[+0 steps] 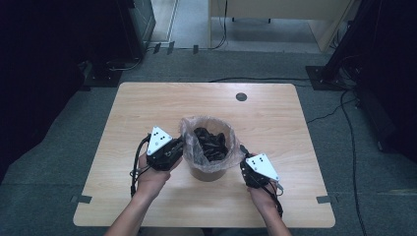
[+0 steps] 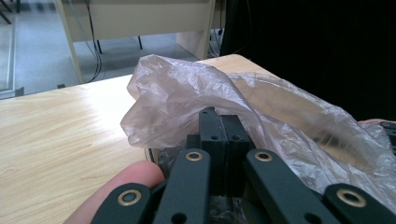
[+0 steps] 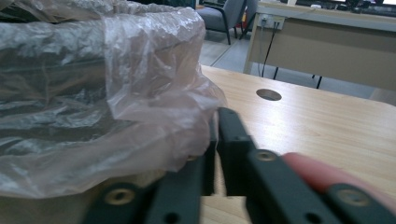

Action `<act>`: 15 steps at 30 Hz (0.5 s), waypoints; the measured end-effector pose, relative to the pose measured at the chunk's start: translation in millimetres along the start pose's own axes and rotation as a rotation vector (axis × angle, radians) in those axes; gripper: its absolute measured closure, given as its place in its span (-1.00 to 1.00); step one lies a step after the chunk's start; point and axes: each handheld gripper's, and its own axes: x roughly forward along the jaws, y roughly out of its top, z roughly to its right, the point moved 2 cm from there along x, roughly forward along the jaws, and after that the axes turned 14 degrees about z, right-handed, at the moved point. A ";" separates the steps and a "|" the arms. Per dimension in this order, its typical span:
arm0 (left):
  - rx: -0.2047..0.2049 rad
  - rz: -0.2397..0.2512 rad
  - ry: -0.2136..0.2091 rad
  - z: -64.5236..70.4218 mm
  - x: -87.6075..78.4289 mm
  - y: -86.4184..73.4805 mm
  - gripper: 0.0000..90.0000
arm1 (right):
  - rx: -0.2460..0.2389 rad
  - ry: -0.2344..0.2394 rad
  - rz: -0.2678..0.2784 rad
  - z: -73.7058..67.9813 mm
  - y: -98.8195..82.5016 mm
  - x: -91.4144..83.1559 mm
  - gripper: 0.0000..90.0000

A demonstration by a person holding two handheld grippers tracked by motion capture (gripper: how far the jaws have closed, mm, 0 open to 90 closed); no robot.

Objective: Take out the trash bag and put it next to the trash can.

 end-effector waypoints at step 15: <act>-0.003 0.018 -0.004 -0.6 -2.9 8.3 1.00 | 0.017 -0.028 0.066 7.3 36.4 -1.1 1.00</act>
